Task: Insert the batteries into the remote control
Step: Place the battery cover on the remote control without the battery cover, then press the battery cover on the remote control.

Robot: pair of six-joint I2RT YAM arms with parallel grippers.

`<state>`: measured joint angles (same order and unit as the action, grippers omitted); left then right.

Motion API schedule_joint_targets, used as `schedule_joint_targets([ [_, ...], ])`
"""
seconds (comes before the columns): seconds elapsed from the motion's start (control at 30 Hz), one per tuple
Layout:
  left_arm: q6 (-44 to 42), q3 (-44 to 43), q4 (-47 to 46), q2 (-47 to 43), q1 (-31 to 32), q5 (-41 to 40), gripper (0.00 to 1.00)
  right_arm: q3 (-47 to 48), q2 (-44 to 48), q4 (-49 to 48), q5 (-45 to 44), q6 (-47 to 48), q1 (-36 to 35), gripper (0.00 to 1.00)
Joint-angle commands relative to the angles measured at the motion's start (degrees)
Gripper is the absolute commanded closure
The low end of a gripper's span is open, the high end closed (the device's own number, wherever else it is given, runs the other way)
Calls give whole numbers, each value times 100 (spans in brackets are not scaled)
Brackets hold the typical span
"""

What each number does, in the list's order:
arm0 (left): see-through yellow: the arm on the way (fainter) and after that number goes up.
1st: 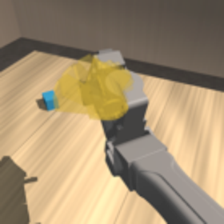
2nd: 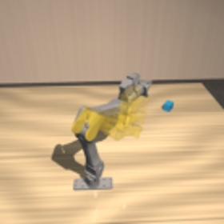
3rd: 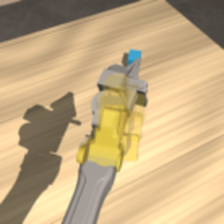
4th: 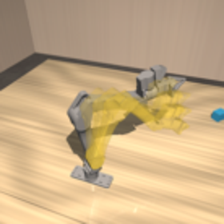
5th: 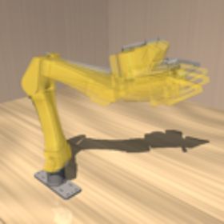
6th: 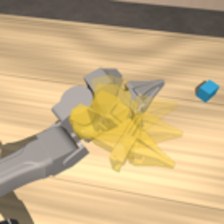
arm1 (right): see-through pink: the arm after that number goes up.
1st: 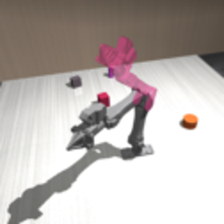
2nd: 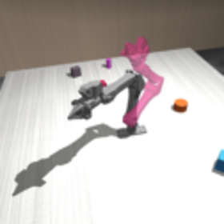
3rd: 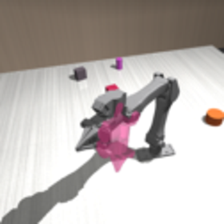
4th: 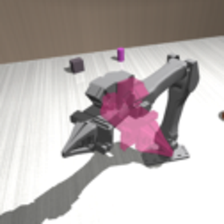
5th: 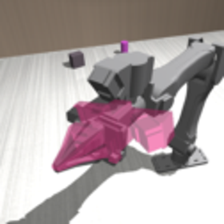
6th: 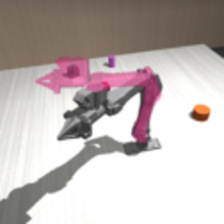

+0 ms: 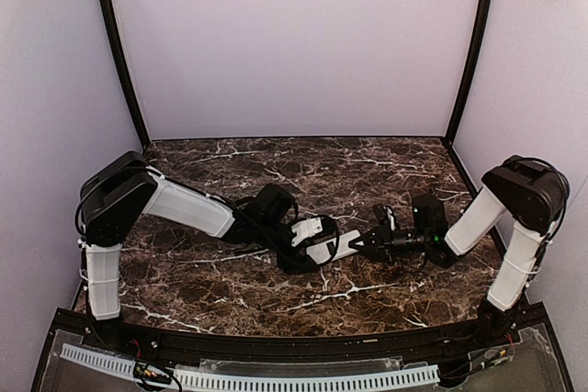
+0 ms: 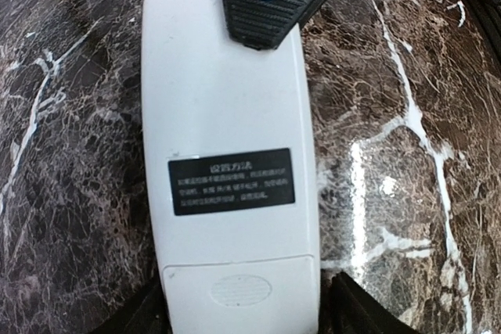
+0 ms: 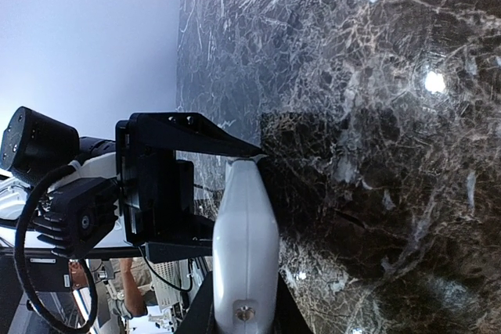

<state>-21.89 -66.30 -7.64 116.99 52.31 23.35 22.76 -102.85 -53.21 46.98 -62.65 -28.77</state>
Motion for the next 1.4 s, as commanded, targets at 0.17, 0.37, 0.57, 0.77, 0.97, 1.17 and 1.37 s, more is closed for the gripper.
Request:
schedule_joint_targets([
  [0.17, 69, 418, 29, -243, 23, -56, 19, 4, 29, 497, -123, 145, -86, 100],
  [0.37, 474, 990, -660, -802, -91, 360, 12, 117, 56, 746, -91, 347, -84, 100],
  [0.57, 777, 1212, -1090, -1080, -222, 511, 18, 175, -13, 777, -8, 402, -83, 100],
  [0.77, 987, 996, -1104, -872, -310, 100, 29, 219, -18, 821, 26, 429, -85, 100],
  [0.97, 975, 827, -1041, -661, -310, 49, 35, 211, -17, 829, 22, 421, -80, 100],
  [1.17, 838, 645, -764, -465, -315, -15, 39, 242, -74, 832, 39, 422, -84, 100],
  [1.37, 617, 502, -372, -217, -258, -242, 42, 270, -113, 794, 73, 394, -80, 100],
])
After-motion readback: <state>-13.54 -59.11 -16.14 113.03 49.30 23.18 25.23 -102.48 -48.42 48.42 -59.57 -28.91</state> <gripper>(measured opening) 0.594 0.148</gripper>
